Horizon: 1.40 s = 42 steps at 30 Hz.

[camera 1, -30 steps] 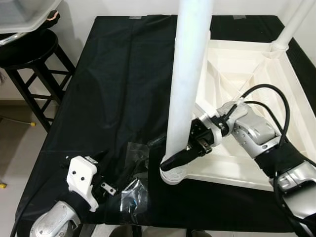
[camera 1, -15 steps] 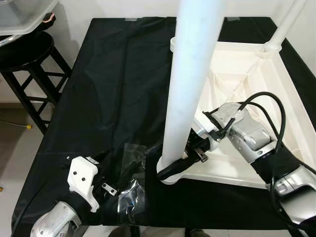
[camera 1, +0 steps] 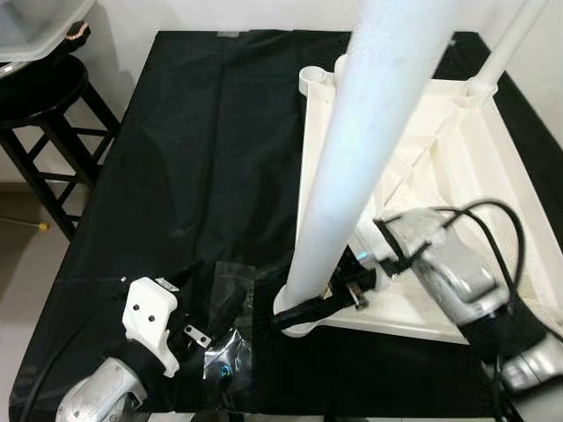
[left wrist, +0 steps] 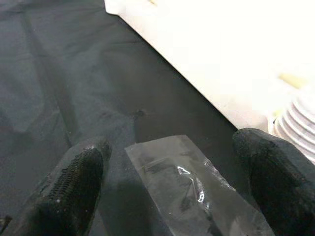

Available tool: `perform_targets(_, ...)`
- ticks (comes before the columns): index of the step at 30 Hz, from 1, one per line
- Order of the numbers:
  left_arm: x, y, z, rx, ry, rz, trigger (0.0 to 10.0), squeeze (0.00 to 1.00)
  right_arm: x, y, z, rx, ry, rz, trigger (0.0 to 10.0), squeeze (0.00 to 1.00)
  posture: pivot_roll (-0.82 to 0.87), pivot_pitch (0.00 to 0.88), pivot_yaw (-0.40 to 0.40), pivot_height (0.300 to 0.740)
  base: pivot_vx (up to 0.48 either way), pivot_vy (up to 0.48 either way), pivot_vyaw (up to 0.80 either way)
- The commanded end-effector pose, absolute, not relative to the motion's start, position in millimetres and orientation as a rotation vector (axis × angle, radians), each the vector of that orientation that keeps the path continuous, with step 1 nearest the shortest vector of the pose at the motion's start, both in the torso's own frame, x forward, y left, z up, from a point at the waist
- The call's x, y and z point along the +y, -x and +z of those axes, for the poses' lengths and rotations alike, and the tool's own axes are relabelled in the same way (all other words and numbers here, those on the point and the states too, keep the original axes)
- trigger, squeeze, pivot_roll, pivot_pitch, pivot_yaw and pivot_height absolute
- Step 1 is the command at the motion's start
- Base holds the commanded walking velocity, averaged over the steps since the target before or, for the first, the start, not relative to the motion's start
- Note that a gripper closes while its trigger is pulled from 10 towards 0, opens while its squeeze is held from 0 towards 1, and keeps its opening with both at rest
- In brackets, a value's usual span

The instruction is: Building children table

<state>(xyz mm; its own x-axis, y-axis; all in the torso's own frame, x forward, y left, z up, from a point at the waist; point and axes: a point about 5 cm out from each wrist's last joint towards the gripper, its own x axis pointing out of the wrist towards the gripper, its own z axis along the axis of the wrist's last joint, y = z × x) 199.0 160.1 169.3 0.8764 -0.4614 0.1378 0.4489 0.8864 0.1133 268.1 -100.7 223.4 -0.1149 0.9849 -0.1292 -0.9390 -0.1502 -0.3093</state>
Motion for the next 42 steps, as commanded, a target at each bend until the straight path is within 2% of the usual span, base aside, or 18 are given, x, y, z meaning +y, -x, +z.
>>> perform_targets(1,161,-196,167,-0.152,-0.088,-0.479,10.0,0.00,-103,-266,182,0.077,0.359,1.559,10.0,0.00,0.04,0.308,-0.030,0.740,0.000,0.000,0.00)
perform_targets(2,161,-197,167,-0.153,-0.088,-0.479,10.0,0.00,-101,-266,174,0.116,0.376,1.450,10.0,0.00,0.04,0.306,-0.031,0.740,0.000,0.000,0.00)
perform_targets(3,162,-198,167,-0.155,-0.090,-0.479,10.0,0.00,-102,-281,160,0.205,0.418,1.063,10.0,0.00,0.03,0.299,-0.030,0.740,0.000,0.000,0.00)
perform_targets(4,162,-198,167,-0.156,-0.092,-0.479,10.0,0.00,-109,-290,151,0.258,0.458,0.774,10.0,0.00,0.03,0.299,-0.030,0.740,0.000,0.000,0.00)
perform_targets(5,163,-199,168,-0.160,-0.093,-0.479,10.0,0.00,-109,-283,147,0.261,0.447,0.696,10.0,0.00,0.04,0.293,-0.030,0.740,0.000,0.000,0.00)
perform_targets(10,165,-202,170,-0.169,-0.101,-0.480,10.0,0.00,-101,-273,146,0.210,0.292,0.633,10.0,0.00,0.04,0.269,-0.007,0.740,0.000,0.000,0.00)
perform_targets(15,170,-208,176,-0.186,-0.122,-0.487,10.0,0.00,-99,-282,151,0.152,0.261,0.547,10.0,0.00,0.05,0.255,-0.001,0.740,0.000,0.000,0.00)
perform_targets(21,174,-214,181,-0.209,-0.135,-0.481,10.0,0.00,-94,-286,160,0.093,0.094,0.405,10.0,0.00,0.05,0.241,0.013,0.740,0.000,0.000,0.00)
perform_targets(27,174,-217,183,-0.217,-0.144,-0.494,10.0,0.00,-102,-288,164,0.067,0.091,0.297,10.0,0.00,0.05,0.235,0.025,0.740,0.000,0.000,0.00)
perform_targets(42,170,-225,192,-0.248,-0.146,-0.531,10.0,0.00,-102,-288,170,0.009,0.114,0.298,10.0,0.00,0.03,0.235,0.041,0.740,0.000,0.000,0.00)
